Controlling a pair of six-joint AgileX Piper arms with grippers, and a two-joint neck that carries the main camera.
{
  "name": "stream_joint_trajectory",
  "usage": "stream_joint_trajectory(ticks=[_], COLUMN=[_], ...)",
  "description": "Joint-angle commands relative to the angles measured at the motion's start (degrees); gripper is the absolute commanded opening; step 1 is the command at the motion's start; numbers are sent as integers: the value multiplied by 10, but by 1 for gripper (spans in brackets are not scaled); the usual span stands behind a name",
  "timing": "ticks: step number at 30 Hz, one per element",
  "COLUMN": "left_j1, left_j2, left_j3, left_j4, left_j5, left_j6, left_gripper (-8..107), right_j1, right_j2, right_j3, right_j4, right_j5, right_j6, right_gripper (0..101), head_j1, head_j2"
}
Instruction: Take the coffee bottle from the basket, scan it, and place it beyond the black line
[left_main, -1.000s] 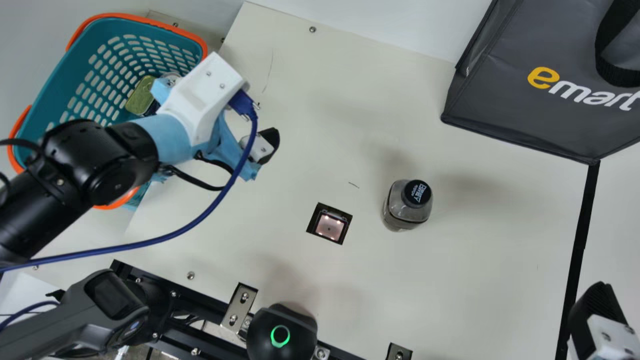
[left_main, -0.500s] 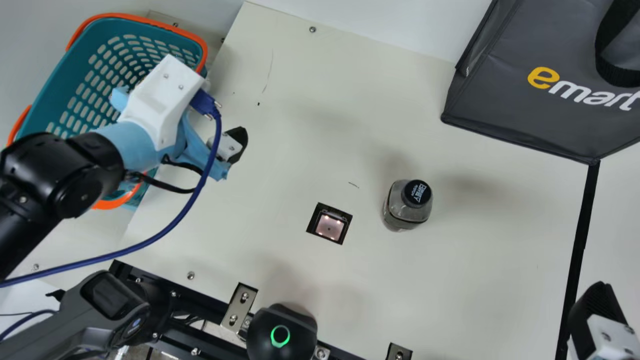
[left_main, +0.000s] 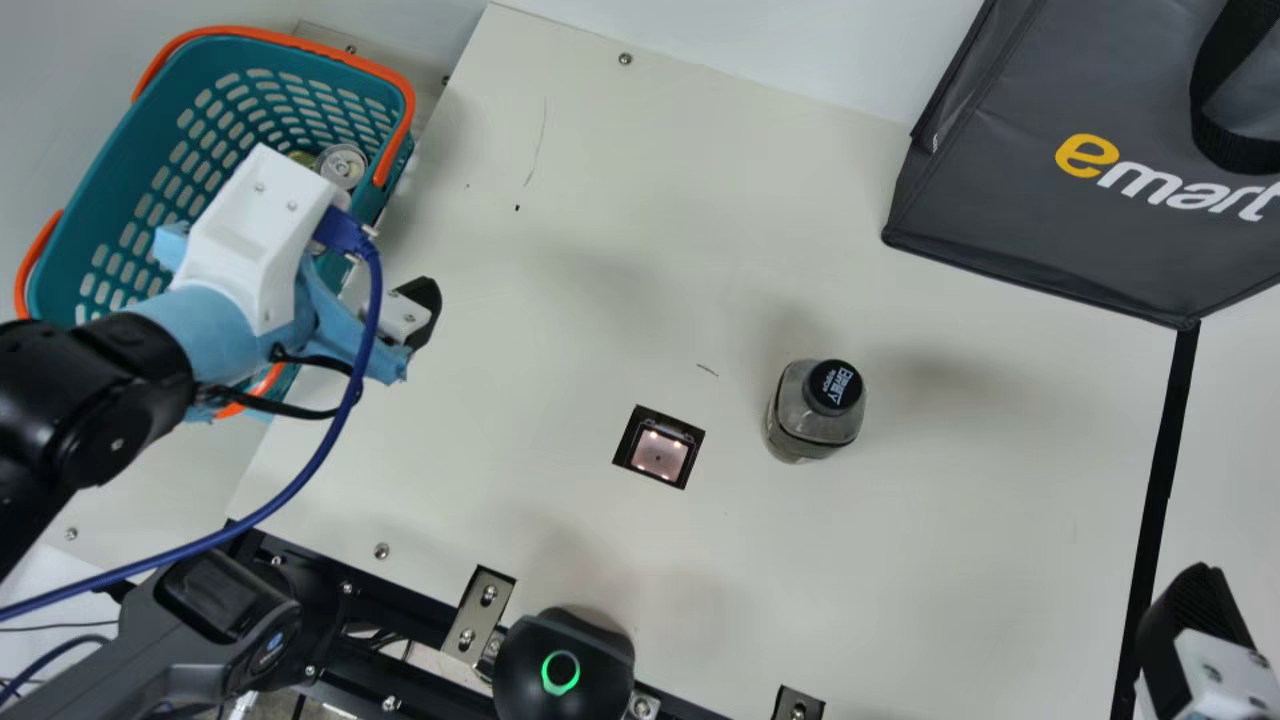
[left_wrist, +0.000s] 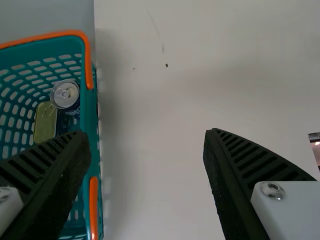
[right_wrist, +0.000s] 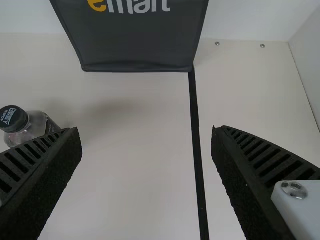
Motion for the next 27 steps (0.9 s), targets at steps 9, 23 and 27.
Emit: stream_joint_trajectory(ticks=[9,23,27], left_j1=[16,27,29], left_j2=[-34,-65,-68], left_j3=[8,20,22], left_j4=[-2,3,5], left_j5=[29,61,68], left_j6=[-9,-26,-37], left_gripper=[90,90,90], right_j1=[0,0,0], right_j2=[0,0,0], right_j3=[0,0,0], right_j4=[0,0,0], right_j5=[0,0,0], right_j6=[0,0,0], right_gripper=[91,91,91], head_j1=[-15,-15,-15], head_j2=[1,1,1])
